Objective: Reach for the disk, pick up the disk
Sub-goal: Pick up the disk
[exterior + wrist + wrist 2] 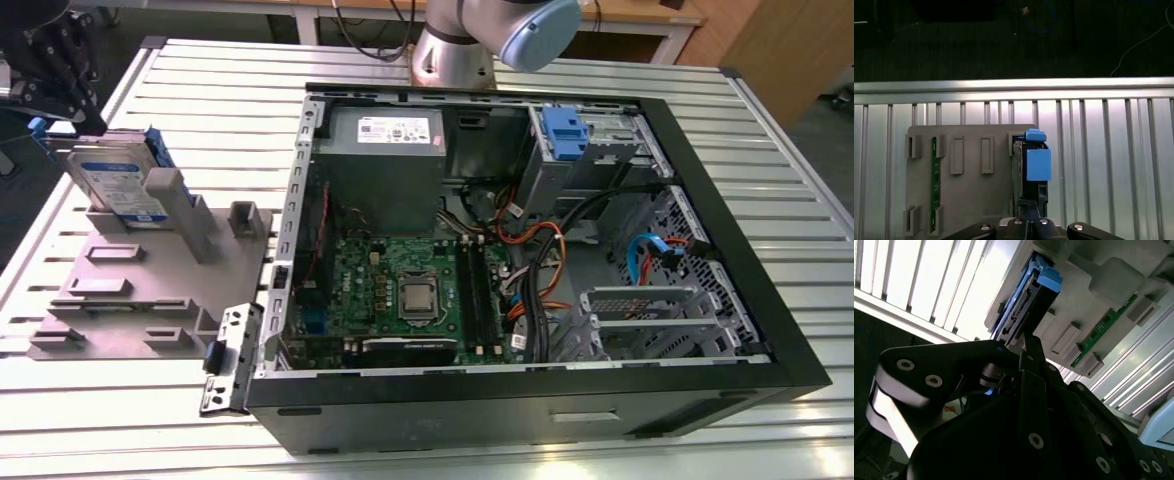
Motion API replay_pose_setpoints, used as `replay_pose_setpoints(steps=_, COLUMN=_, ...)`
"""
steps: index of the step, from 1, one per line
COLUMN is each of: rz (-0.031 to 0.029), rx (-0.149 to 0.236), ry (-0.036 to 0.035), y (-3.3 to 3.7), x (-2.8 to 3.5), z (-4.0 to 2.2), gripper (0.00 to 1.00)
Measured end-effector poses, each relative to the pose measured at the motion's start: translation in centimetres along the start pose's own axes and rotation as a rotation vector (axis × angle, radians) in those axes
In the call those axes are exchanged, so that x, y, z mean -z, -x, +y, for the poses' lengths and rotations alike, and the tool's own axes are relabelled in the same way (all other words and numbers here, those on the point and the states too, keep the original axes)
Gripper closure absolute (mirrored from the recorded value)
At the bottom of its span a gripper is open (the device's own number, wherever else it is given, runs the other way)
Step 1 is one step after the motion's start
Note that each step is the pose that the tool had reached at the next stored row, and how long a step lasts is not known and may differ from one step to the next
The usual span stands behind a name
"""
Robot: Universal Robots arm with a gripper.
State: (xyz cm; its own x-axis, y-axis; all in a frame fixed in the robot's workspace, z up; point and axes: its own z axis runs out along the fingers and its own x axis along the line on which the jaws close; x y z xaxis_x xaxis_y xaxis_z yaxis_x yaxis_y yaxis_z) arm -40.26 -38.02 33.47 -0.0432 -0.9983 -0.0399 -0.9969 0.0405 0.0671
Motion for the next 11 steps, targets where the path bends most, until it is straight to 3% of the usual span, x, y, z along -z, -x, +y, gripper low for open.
replay_pose_setpoints(steps=11, rz=-0.0005, rx=0.001, ry=0.0001, y=0.32, x=-0.03, z=0.06, gripper=0.89)
